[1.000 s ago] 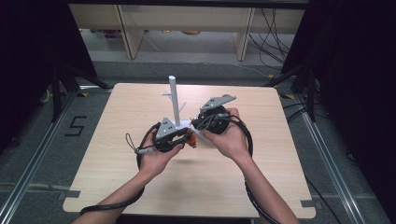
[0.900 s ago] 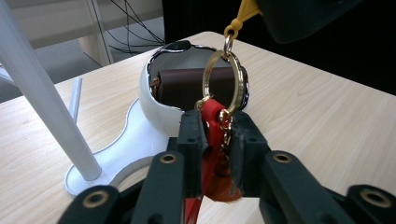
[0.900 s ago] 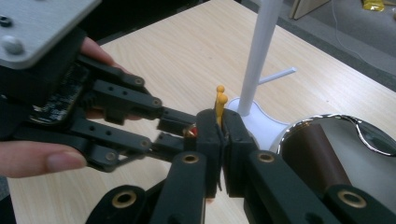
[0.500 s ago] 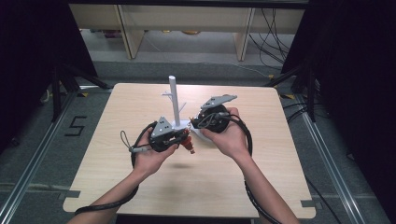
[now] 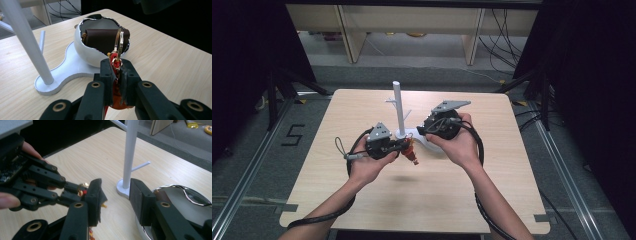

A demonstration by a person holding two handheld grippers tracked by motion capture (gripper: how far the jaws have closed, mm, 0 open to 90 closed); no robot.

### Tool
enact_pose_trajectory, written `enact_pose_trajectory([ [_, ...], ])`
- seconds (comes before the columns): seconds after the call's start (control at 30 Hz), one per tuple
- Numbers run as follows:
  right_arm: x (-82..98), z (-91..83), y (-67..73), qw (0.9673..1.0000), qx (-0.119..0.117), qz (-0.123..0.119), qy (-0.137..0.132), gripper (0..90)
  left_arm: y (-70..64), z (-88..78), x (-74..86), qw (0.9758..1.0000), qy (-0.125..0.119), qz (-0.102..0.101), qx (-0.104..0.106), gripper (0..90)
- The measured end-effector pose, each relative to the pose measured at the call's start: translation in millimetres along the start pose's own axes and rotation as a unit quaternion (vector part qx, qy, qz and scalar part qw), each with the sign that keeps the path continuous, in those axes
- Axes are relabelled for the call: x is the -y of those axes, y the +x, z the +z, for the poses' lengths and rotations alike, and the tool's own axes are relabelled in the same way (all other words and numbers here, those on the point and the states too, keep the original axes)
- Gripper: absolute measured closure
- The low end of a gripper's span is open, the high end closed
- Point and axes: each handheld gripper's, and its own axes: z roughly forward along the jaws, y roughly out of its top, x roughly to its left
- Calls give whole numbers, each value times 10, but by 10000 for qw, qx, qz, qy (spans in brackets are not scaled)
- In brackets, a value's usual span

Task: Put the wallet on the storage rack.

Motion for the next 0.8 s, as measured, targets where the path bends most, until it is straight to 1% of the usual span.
enact_pose_trajectory([
  [0.03,10,-2,-18,10000,-19,-59,-30,628,4,-15,-6,10000,19,-26,-48,812],
  [0.1,26,-22,-27,10000,2,-48,-8,627,40,-44,-17,10000,-24,-50,-78,812],
  [0.13,83,-49,-49,10000,46,24,12,621,77,-76,-30,9998,-54,-67,-154,812],
  [0.17,83,-49,-49,10000,46,24,12,621,77,-76,-30,9998,-54,-67,-154,812],
  [0.2,110,-63,-59,10000,48,52,48,620,110,-101,-42,9997,-85,-70,-214,812],
  [0.23,167,-70,-105,9999,103,-25,4,618,137,-123,-52,9996,-109,-69,-270,812],
  [0.27,223,-70,-125,9999,80,94,-14,615,170,-146,-63,9994,-138,-48,-327,812],
  [0.3,351,-88,-188,9996,90,257,12,613,236,-194,-86,9986,-171,-43,-498,812],
  [0.33,421,-101,-225,9994,126,318,11,612,274,-215,-96,9981,-193,-62,-587,812],
  [0.37,421,-101,-225,9994,126,318,11,612,274,-215,-96,9981,-193,-62,-587,812],
  [0.4,494,-119,-251,9991,188,385,41,612,324,-240,-111,9974,-224,-86,-679,812],
  [0.43,651,-143,-310,9979,246,601,2,611,354,-256,-120,9970,-233,-103,-736,812],
  [0.47,727,-164,-329,9967,335,740,-34,609,434,-292,-145,9956,-261,-121,-894,812],
  [0.5,727,-164,-329,9967,335,740,-34,609,434,-292,-145,9956,-261,-121,-894,812],
  [0.53,799,-191,-377,9964,441,721,-34,608,484,-311,-159,9947,-275,-132,-980,812],
  [0.57,894,-217,-416,9950,523,843,-153,605,521,-327,-170,9940,-281,-132,-1051,811],
  [0.6,967,-242,-471,9946,562,837,-247,604,548,-338,-179,9936,-277,-111,-1093,812],
  [0.63,1022,-262,-493,9934,601,924,-316,602,578,-350,-187,9929,-281,-126,-1145,812],
  [0.67,1091,-290,-502,9914,680,1074,-315,600,617,-363,-197,9923,-283,-120,-1201,812],
  [0.7,1186,-311,-550,9901,832,1021,-480,597,637,-370,-203,9919,-272,-121,-1236,812],
  [0.73,1241,-324,-576,9896,886,1017,-499,596,662,-375,-211,9915,-290,-139,-1264,812],
  [0.77,1314,-338,-600,9886,915,1060,-549,595,688,-380,-222,9907,-303,-176,-1313,811],
  [0.8,1400,-350,-621,9870,933,1154,-610,595,706,-383,-228,9903,-300,-179,-1343,811],
])
